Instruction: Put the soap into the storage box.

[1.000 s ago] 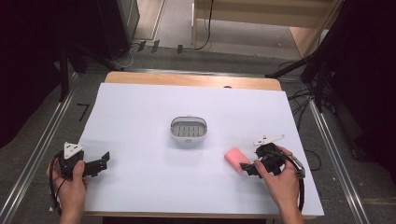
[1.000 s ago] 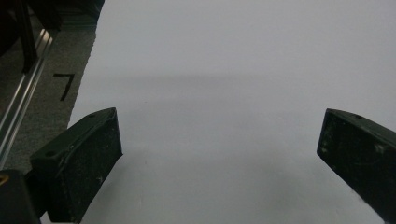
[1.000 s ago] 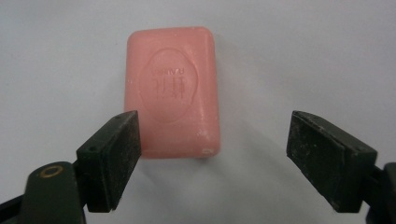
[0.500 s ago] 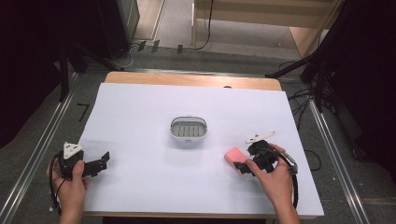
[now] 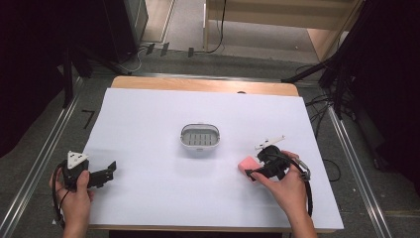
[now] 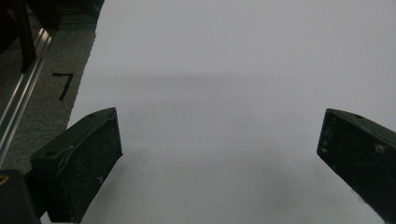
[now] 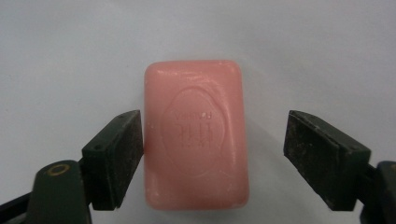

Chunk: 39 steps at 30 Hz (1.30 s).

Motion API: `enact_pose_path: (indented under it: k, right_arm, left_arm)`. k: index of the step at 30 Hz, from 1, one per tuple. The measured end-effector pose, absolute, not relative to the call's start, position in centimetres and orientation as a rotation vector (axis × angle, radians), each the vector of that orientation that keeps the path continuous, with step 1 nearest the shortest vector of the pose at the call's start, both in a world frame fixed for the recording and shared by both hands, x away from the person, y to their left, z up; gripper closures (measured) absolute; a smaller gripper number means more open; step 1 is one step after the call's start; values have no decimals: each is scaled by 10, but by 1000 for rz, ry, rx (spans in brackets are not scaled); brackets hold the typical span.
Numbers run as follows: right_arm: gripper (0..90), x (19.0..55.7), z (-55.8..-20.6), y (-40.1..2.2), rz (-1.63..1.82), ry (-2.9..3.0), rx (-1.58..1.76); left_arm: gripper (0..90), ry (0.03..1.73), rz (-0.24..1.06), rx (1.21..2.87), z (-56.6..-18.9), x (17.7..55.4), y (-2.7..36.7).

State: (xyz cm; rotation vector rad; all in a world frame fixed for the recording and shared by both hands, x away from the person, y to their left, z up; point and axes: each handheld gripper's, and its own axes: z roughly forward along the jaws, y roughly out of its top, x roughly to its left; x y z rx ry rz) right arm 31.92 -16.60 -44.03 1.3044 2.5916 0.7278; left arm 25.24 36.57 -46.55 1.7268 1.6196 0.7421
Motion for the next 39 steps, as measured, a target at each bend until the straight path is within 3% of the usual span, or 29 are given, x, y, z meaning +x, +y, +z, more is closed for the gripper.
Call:
enact_pose_path:
  k: [17, 34, 39]
  right_arm:
    - [377, 325, -446, -150, 668, 2641, 1284]
    - [331, 324, -451, -151, 599, 2649, 1326]
    - [364, 322, -454, -155, 606, 2659, 1342]
  left_arm:
    - [1, 1620, 720, 1704, -465, 252, 369]
    - [1, 1619, 728, 1712, -465, 252, 367]
    - [1, 1618, 726, 1712, -465, 252, 367]
